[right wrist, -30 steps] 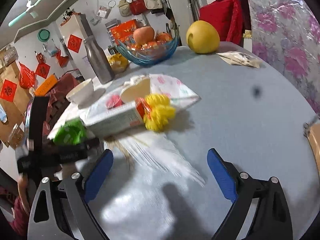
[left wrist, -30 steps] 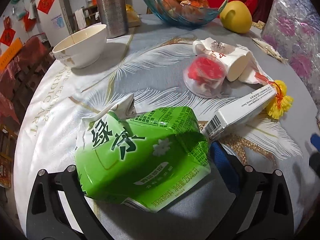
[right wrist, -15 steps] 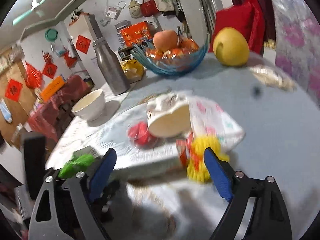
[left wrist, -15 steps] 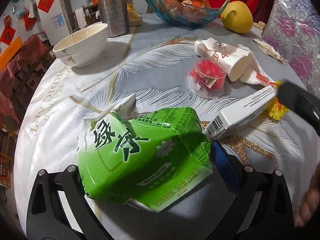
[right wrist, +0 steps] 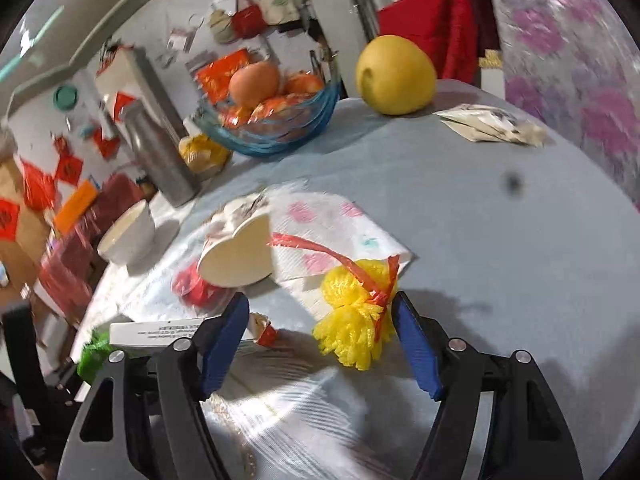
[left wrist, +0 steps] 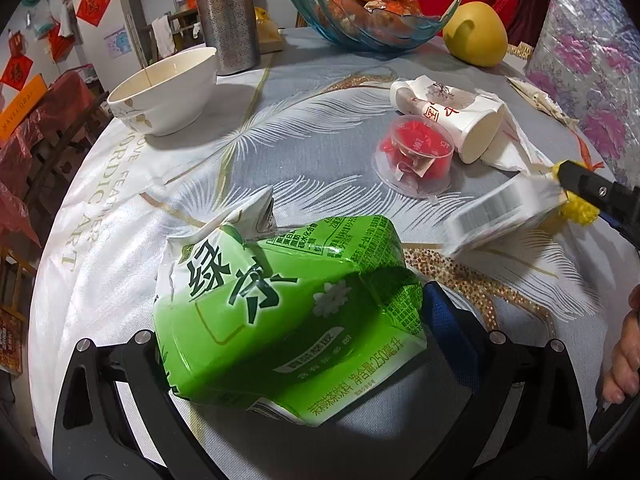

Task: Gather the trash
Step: 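Grasp the yellow tassel ornament with the right tool while the left tool holds the carton, then carry carton and tassel to the red wastebasket and open both tools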

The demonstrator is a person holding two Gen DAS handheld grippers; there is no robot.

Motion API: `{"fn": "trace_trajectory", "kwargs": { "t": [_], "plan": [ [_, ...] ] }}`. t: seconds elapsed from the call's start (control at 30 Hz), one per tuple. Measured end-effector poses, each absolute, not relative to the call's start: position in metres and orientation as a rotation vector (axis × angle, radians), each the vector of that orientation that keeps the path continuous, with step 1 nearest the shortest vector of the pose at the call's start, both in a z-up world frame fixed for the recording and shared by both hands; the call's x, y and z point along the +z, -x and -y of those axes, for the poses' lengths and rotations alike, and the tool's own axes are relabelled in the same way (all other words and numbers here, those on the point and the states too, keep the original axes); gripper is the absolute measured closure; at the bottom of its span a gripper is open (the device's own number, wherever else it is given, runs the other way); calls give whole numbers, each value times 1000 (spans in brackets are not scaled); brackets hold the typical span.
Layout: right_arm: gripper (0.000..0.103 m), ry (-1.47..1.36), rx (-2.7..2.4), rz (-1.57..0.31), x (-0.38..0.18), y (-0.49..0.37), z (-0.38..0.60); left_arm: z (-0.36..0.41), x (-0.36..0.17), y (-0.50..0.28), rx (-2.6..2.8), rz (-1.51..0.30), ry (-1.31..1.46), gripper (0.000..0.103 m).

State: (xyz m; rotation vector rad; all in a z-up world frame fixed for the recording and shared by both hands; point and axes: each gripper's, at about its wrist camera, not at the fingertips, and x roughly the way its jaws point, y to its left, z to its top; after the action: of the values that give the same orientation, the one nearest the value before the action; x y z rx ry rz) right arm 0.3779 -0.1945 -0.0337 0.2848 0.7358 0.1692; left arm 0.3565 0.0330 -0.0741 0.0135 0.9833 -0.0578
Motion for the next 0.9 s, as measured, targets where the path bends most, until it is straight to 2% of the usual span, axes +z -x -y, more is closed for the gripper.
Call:
{"fn": "trace_trajectory", "kwargs": {
  "t": [0.13, 0.33, 0.57, 0.63, 0.7, 0.9],
  "plan": [
    [33, -345, 186, -741, -38, -381, 204, -34, -74, -357, -53, -980, -14, 6],
    [32, -404, 227, -647, -24, -371, 218, -33, -75, -357, -47, -978, -14, 6],
    [31, -390, 185, -754, -41, -386, 216, -34, -75, -357, -47, -977, -14, 6],
    [36, -369, 178, -784, -45, -393, 211, -34, -75, -357, -49, -978, -14, 6],
    [77, -390, 210, -790, -48, -395, 211, -33, -74, -357, -49, -978, -14, 6],
    [77, -440, 210, -779, -51, -390, 218, -44, -72, -356, -48, -970, 50, 6]
  ]
}}
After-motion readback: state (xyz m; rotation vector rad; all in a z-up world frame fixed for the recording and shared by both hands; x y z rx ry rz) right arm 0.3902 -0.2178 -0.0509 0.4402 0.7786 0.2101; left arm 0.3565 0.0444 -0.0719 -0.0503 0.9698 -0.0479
